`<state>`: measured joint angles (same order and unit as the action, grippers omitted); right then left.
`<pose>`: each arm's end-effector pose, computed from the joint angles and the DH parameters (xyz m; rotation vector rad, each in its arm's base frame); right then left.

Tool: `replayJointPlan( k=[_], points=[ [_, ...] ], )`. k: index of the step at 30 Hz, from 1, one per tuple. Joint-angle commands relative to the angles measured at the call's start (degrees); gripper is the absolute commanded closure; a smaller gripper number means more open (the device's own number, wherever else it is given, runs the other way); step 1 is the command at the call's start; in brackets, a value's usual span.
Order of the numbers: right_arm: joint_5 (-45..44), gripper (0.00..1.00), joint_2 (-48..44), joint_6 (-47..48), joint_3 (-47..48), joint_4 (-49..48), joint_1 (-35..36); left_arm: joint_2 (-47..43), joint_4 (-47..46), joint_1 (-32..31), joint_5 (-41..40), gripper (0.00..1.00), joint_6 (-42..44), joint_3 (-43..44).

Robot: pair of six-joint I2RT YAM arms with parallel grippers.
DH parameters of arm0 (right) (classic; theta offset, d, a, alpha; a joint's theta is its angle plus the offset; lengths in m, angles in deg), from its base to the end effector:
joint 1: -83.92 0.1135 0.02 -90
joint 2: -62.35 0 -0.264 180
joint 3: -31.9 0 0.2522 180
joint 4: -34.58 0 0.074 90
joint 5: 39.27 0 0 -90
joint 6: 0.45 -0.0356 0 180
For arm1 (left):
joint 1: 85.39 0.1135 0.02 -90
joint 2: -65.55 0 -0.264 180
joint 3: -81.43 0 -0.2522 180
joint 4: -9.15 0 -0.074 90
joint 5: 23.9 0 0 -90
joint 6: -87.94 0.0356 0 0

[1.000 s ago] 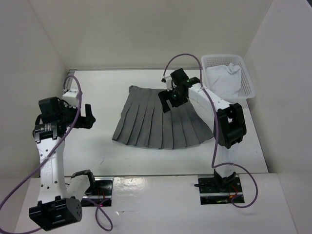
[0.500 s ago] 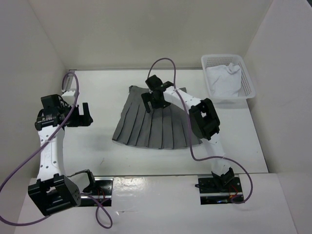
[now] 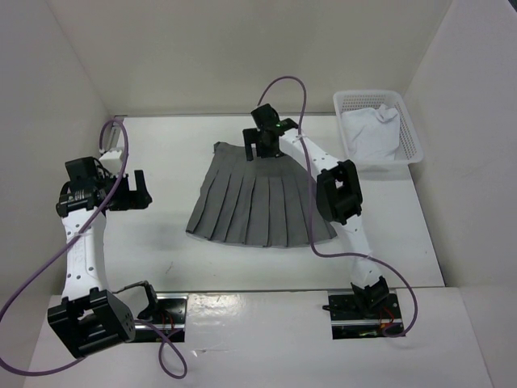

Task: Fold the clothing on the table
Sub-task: Flatten the skirt out

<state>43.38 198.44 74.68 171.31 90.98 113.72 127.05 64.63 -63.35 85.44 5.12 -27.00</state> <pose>0.4601 0.2583 0.2238 -0.2710 2.4794 0.1682 0.2064 0.0708 0.3130 -0.1385 2.3077 -0.1417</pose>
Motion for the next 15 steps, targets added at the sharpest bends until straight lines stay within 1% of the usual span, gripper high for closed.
replayJointPlan(
  k=[1,4,8,15],
  points=[
    [-1.35,0.01,2.34,-2.09,-1.45,0.53,0.70,-0.50,-1.64,0.37,0.36,0.00,-0.76,0.82],
    [-1.35,0.01,2.34,-2.62,-4.17,0.00,0.70,-0.50,-1.64,0.37,0.36,0.00,-0.76,0.82],
    [-2.57,0.01,2.86,-3.14,-4.71,-0.01,1.31,0.03,-1.64,0.37,0.36,0.00,-0.76,0.82],
    [-1.79,0.01,3.39,-3.14,-7.60,-0.53,3.07,0.03,-1.64,0.37,0.36,0.00,-0.76,0.82]
  ],
)
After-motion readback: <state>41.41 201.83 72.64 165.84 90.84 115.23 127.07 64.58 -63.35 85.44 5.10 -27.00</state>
